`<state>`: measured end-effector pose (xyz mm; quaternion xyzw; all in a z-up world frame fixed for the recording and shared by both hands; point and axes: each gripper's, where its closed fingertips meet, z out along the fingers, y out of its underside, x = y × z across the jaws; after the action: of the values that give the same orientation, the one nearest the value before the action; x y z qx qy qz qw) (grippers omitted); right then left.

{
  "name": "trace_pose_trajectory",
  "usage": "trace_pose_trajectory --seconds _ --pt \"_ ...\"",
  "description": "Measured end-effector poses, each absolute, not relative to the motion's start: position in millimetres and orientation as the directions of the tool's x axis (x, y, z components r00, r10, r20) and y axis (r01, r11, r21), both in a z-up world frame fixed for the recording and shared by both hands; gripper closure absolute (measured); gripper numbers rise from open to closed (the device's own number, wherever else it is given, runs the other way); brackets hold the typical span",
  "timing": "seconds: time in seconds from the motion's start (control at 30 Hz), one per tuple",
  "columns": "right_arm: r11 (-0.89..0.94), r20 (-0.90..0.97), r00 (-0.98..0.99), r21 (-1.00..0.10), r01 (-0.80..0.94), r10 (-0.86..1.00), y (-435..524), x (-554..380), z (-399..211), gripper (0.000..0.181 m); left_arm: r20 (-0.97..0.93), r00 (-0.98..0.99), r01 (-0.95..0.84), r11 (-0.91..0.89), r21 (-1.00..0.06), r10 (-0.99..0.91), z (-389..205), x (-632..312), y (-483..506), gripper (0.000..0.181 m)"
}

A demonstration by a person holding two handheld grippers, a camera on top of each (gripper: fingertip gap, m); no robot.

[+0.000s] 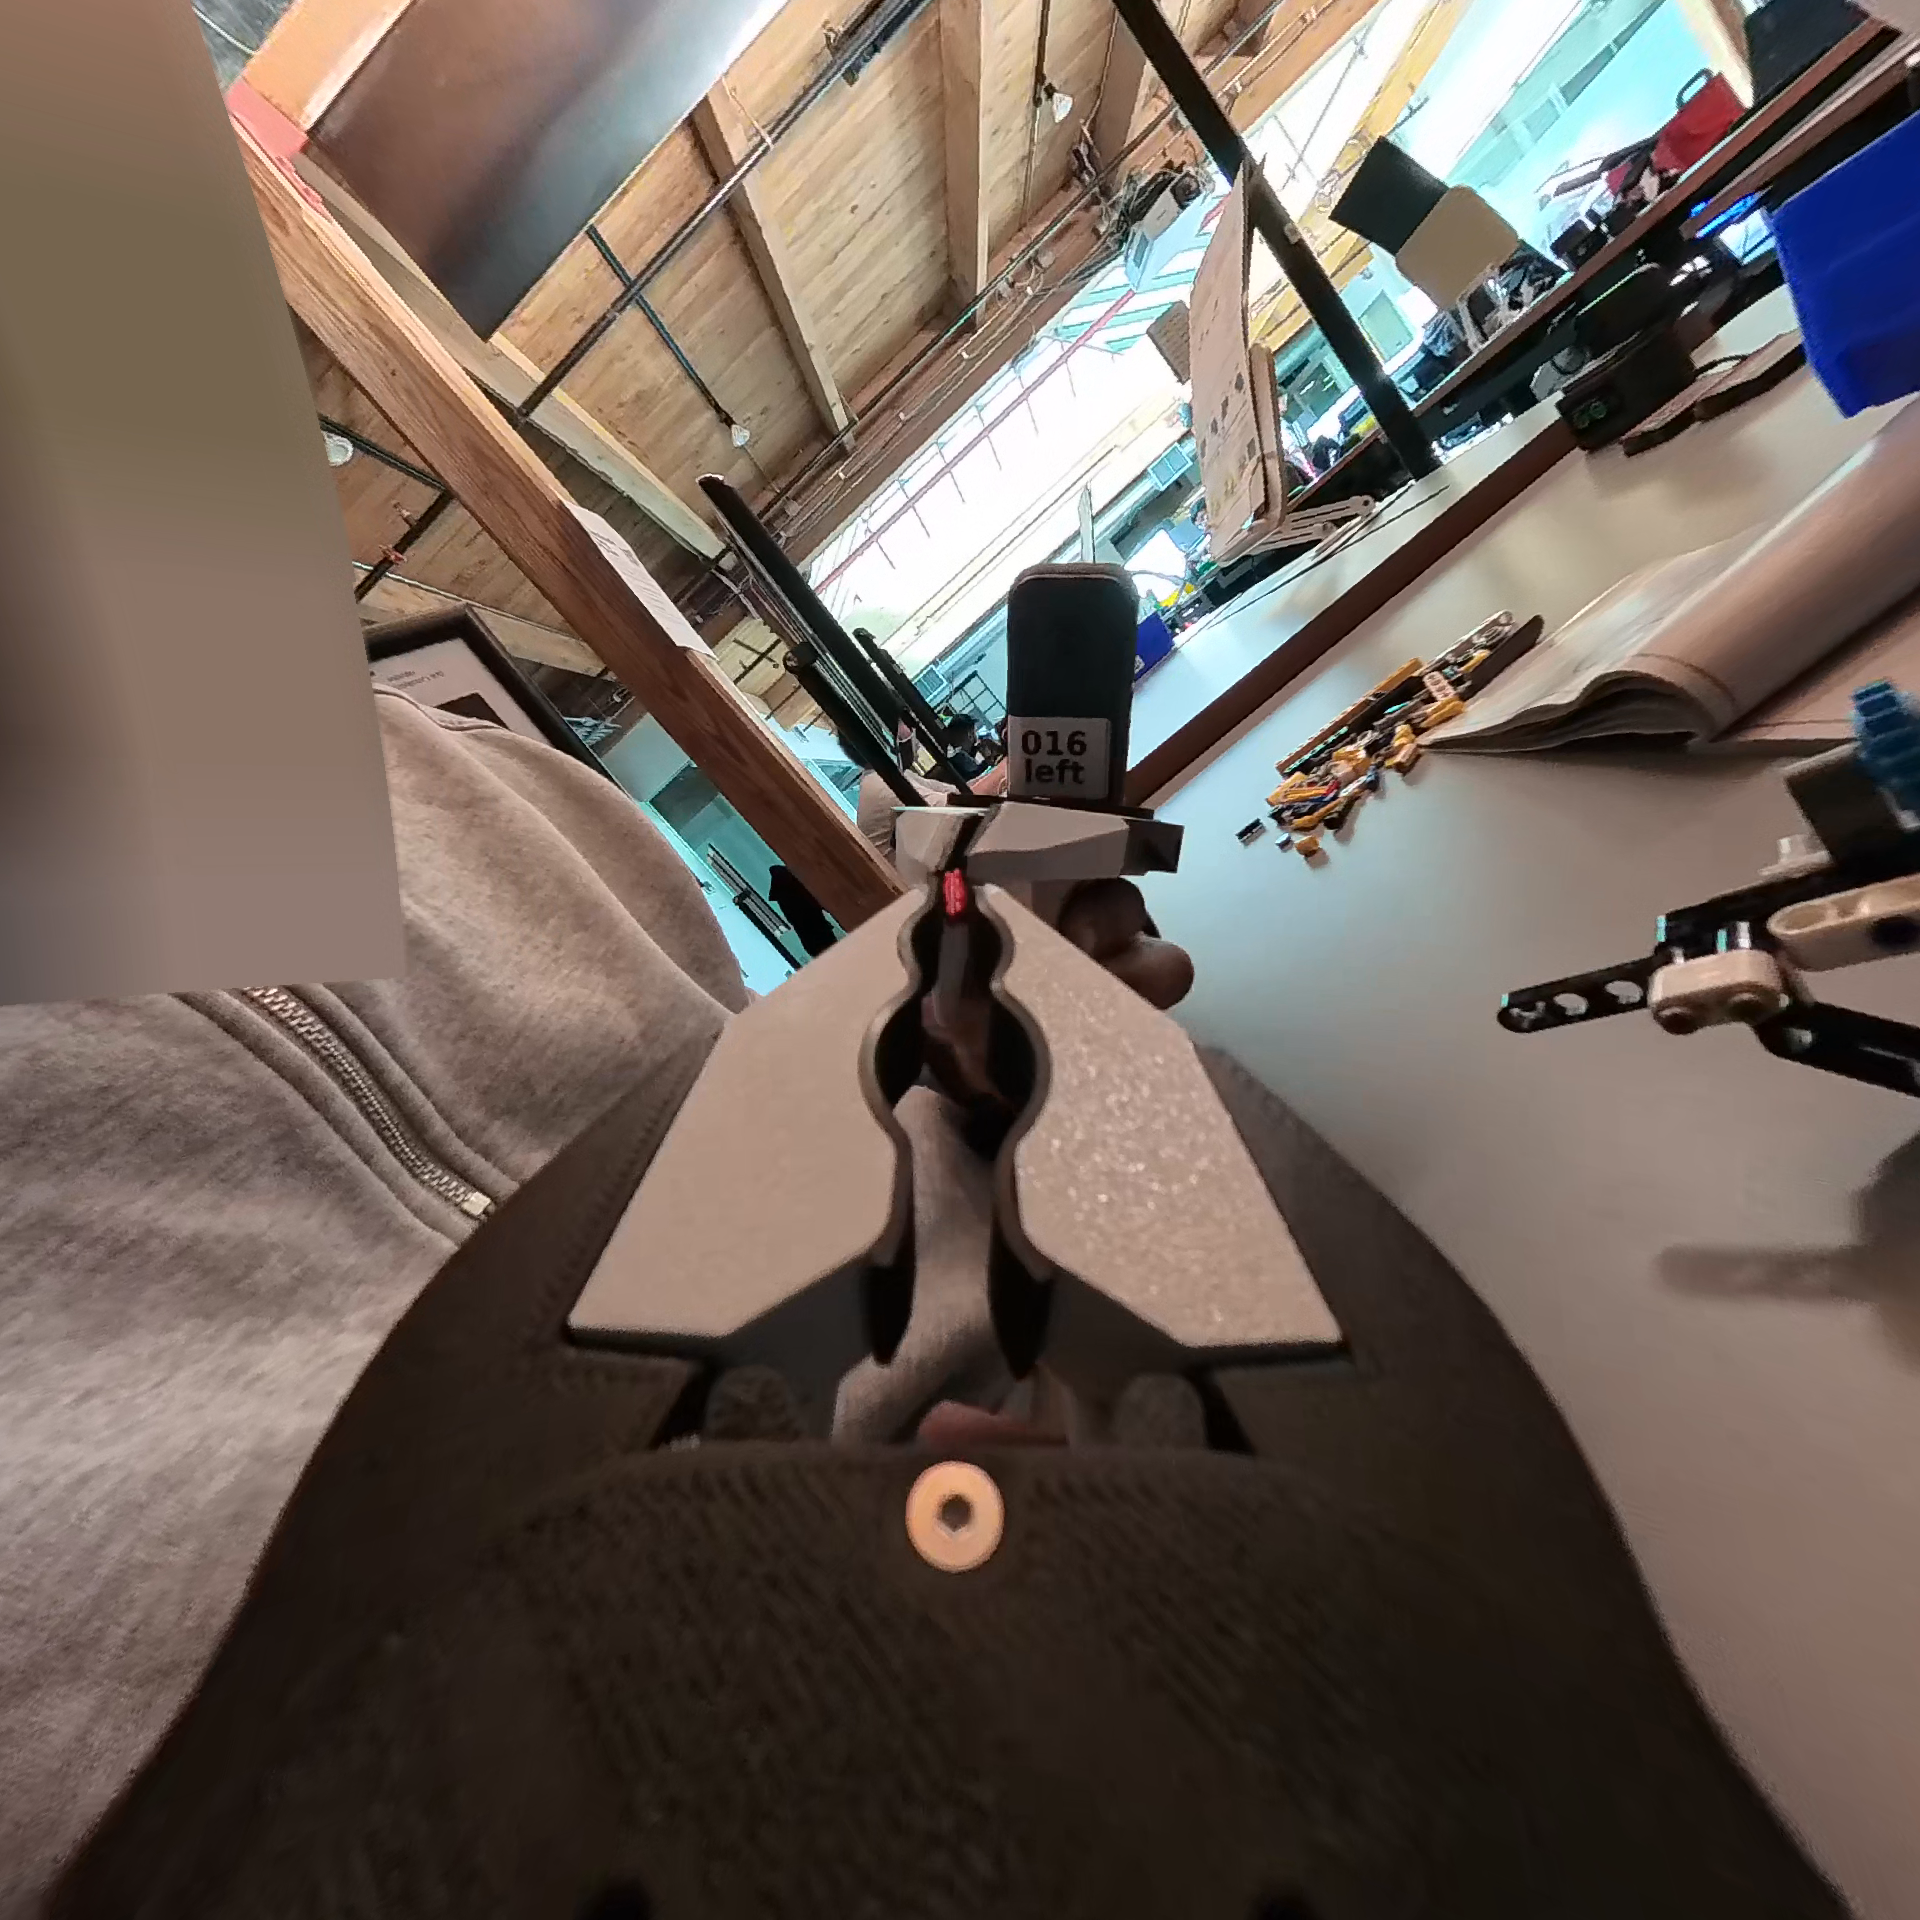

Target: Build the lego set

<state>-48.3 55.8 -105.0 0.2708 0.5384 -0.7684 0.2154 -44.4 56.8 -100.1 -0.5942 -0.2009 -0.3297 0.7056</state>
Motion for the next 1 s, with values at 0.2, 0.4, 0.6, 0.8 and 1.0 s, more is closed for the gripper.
trace_pose_trajectory --seconds 0.2,0.4,0.6,0.8,1.0 --pt "-0.301 -0.653 -0.757 -0.717 0.628 -0.026 55.6 -49.2 -108.9 0.18 0.667 0.717 0.69 0.069 -0.721 -0.201 -103.8 -45.9 57.2 0.181" --pt "-0.326 -0.621 -0.778 -0.757 0.567 0.089 63.6 -59.9 -111.8 0.181 0.699 0.696 0.717 0.1 -0.69 -0.163 -106.9 -57.3 56.1 0.17" --pt "-0.32 -0.517 -0.75 -0.853 0.412 0.412 91.5 -87.2 -125.2 0.18 0.71 0.704 0.704 0.115 -0.701 0.02 -123.3 -89.0 46.8 0.168" --pt "-0.087 -0.297 -0.733 -0.947 0.311 0.612 91.2 -94.2 -153.1 0.18 0.739 0.651 0.751 -0.007 -0.66 0.174 -152.2 -117.1 49.4 0.164" --pt "0.117 -0.119 -0.747 -0.96 0.255 0.655 78.7 -95.1 -176.5 0.179 0.786 0.575 0.818 -0.157 -0.554 0.227 -185.7 -120.0 59.6 0.147"
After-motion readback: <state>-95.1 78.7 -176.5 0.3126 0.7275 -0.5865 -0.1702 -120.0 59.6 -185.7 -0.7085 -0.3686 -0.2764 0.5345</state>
